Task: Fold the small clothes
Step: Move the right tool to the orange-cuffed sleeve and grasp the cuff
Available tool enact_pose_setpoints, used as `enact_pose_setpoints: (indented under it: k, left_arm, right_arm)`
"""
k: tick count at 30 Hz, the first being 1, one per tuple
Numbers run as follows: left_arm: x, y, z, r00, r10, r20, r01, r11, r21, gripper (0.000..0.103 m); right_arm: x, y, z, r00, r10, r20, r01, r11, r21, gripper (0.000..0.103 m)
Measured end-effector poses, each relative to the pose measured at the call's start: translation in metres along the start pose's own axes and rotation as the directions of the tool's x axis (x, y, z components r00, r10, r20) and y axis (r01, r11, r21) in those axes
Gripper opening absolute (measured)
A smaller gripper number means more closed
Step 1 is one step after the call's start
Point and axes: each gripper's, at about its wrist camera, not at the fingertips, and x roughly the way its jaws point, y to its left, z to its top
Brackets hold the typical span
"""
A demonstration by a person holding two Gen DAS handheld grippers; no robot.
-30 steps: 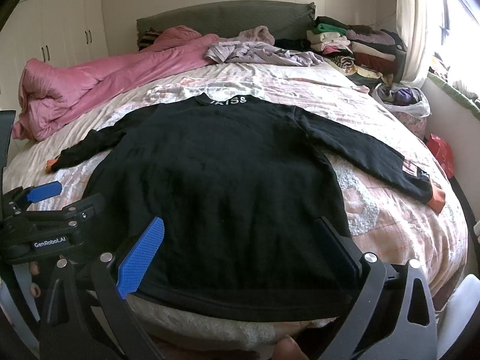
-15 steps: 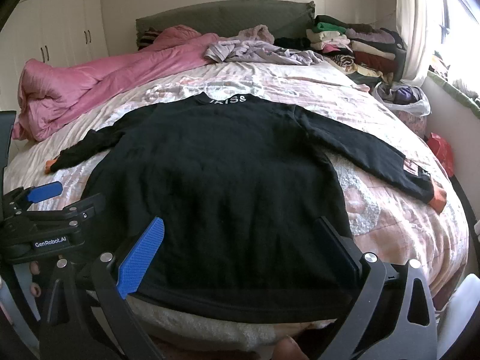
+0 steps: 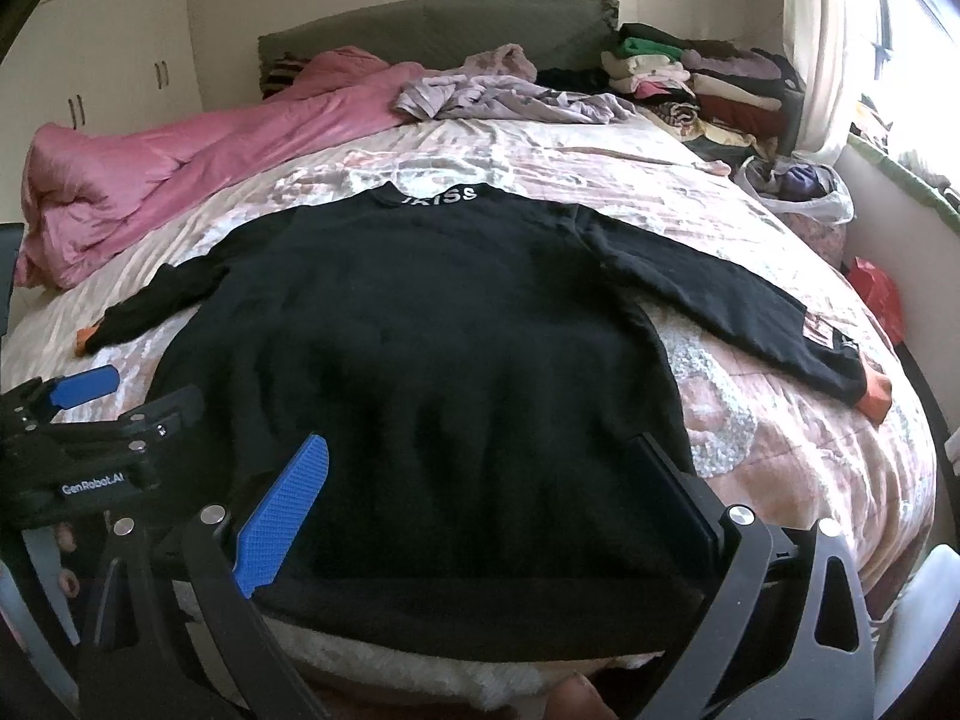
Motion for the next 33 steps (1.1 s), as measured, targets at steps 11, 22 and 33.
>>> enact_pose_setpoints:
  k: [11,22,33]
  left_arm:
    - [0.011,0.003,0.037,1.0,0.01,0.014,-0.009,1.0,-0.017,0.094]
    - [0.024,-0.006,0.083,0.999,0.026,0.042,-0.025,1.0,-0.014,0.094]
    - [0.047,-0.026,0.115,0.999,0.019,0.05,-0.02,1.0,0.016,0.094]
  right_arm:
    - [0.018,-0.025,0.03,0.999,-0.045,-0.003,0.045,0.998,0.039,0.099]
    - [0.036,-0.064,0.076,0.993,-0.118,0.017,0.115,0.986,0.119,0.099]
    - [0.056,-0.103,0.109,0.986,-0.166,0.003,0.162,0.964,0.21,0.099]
